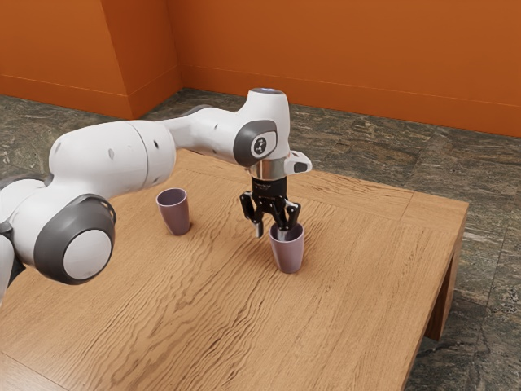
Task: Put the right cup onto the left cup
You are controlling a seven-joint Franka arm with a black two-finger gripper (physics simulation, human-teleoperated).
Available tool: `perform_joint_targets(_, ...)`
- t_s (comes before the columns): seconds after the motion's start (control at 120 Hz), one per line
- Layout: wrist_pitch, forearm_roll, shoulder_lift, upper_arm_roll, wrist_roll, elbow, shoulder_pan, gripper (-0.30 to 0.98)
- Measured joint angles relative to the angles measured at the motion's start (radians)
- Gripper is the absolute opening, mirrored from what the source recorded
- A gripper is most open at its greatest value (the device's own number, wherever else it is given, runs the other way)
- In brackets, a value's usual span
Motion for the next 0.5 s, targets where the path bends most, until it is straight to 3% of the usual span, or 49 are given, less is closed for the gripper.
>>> perform_joint_targets(0.5,0.002,0.0,-0.001,0.002,-0.004,0.002,-0.007,-0.04)
